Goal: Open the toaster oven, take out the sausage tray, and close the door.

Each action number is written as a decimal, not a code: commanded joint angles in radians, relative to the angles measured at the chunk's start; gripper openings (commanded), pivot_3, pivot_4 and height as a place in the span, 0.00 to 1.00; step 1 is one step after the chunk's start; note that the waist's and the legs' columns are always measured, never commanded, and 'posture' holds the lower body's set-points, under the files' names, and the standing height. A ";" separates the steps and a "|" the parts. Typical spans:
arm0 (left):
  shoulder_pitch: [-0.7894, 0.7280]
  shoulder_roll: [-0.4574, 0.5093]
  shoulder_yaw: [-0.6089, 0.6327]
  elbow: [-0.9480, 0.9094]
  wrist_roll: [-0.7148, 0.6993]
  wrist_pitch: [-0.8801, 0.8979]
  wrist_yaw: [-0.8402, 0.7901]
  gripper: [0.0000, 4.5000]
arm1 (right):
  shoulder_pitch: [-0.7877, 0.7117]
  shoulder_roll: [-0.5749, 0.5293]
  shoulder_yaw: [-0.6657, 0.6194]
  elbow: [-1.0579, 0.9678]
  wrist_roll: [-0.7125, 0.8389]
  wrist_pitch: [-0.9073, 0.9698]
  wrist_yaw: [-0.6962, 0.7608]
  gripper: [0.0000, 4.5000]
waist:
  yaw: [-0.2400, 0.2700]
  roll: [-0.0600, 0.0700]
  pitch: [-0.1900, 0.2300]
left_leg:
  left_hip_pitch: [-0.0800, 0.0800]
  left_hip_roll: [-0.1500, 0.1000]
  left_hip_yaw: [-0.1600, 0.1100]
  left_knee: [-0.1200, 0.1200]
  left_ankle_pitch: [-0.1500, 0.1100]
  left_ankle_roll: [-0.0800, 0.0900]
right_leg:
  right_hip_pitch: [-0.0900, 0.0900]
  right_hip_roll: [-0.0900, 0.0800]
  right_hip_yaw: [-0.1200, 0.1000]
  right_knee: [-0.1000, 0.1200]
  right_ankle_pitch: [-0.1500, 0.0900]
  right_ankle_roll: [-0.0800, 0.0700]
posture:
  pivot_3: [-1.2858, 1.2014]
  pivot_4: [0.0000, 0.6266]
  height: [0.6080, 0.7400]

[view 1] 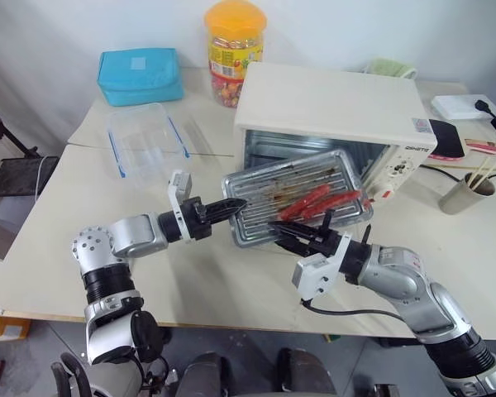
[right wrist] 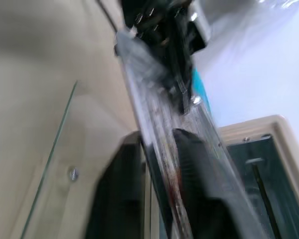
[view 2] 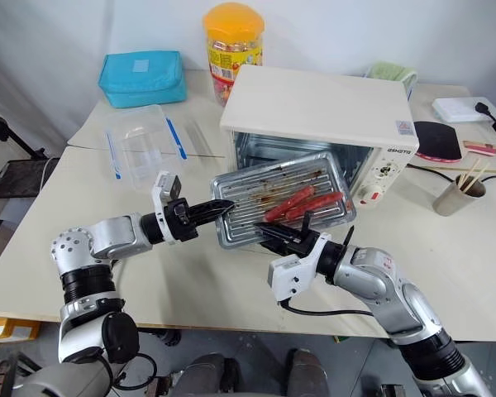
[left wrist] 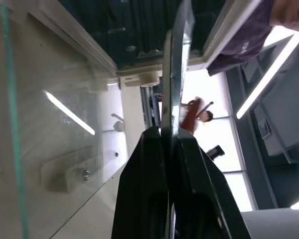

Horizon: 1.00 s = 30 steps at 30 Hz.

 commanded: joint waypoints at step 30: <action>0.866 0.275 0.124 -0.383 -0.434 -0.324 -0.256 0.01 | 0.331 -0.257 -0.515 0.435 0.747 0.110 0.454 0.01 | -0.003 0.003 0.001 | 0.001 0.001 -0.004 -0.004 -0.002 -0.002 | 0.002 -0.003 0.015 -0.008 -0.001 -0.002 | 0.52 0.24 1.00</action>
